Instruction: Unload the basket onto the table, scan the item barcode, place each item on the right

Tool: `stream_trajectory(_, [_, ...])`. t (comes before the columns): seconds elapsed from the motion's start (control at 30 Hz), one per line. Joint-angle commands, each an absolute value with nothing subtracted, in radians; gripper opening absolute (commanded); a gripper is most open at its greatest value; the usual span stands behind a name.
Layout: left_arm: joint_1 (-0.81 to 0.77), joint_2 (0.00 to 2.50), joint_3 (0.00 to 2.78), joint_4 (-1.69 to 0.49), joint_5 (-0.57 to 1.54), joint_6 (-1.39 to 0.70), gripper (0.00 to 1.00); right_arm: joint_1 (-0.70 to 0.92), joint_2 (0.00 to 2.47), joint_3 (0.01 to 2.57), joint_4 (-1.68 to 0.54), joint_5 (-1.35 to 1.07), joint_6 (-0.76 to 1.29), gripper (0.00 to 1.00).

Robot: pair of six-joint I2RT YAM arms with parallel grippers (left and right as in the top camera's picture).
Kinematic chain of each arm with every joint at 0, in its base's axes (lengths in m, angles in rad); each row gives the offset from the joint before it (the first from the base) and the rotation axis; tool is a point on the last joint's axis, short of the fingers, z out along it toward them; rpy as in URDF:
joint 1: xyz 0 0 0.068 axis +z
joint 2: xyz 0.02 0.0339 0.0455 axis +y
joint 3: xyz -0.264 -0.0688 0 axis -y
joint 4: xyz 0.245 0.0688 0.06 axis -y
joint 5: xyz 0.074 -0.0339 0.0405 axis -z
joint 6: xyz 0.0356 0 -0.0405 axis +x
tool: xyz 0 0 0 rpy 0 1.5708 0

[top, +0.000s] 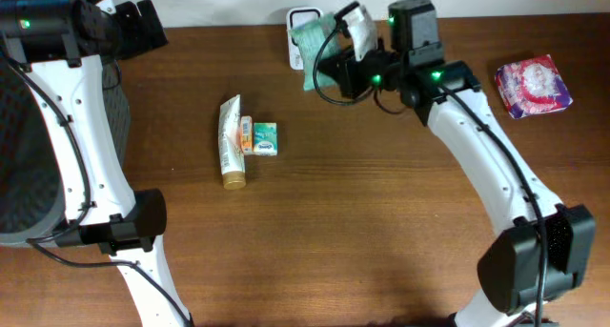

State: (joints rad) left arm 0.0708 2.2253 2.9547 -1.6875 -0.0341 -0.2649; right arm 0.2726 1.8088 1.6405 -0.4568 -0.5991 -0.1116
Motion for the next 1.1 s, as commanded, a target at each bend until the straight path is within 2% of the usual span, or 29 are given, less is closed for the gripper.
stream_trajectory(0.0, [0.072, 2.206, 2.964, -1.688, -0.042, -0.253, 0.99, 0.269, 1.807, 1.648, -0.390, -0.587, -0.303, 0.04])
stream_trajectory(0.17, [0.072, 2.206, 2.964, -1.688, -0.042, -0.253, 0.99, 0.269, 1.809, 1.648, -0.339, -0.587, -0.340, 0.04])
stream_trajectory(0.4, [0.072, 2.206, 2.964, -1.688, -0.042, -0.253, 0.99, 0.268, 1.809, 1.644, -0.392, -0.575, -0.308, 0.04])
stream_trajectory(0.47, [0.072, 2.206, 2.964, -1.688, -0.042, -0.253, 0.99, 0.269, 1.829, 1.638, -0.491, -0.428, -0.126, 0.04])
stream_trajectory(0.53, [0.072, 2.206, 2.964, -1.688, -0.042, -0.253, 0.99, 0.269, 1.894, 1.636, -0.673, -0.077, 0.035, 0.04])
stream_trajectory(0.7, [0.072, 2.206, 2.964, -1.688, -0.042, -0.253, 0.99, 0.269, 2.038, 1.636, -0.923, 0.455, 0.047, 0.04])
stream_trajectory(0.77, [0.072, 2.206, 2.964, -1.688, -0.042, -0.253, 0.99, 0.269, 2.103, 1.636, -0.975, 0.574, 0.060, 0.04])
stream_trajectory(0.93, [0.072, 2.206, 2.964, -1.688, -0.042, -0.253, 0.99, 0.281, 2.170, 1.623, -0.965, 0.633, 0.068, 0.04])
stream_trajectory(1.0, [0.072, 2.206, 2.964, -1.688, -0.042, -0.253, 0.99, 0.304, 2.197, 1.623, -0.992, 0.633, 0.068, 0.16])
stream_trajectory(1.07, [0.072, 2.206, 2.964, -1.688, -0.042, -0.253, 0.99, 0.373, 2.197, 1.623, -0.988, 0.633, 0.068, 0.43])
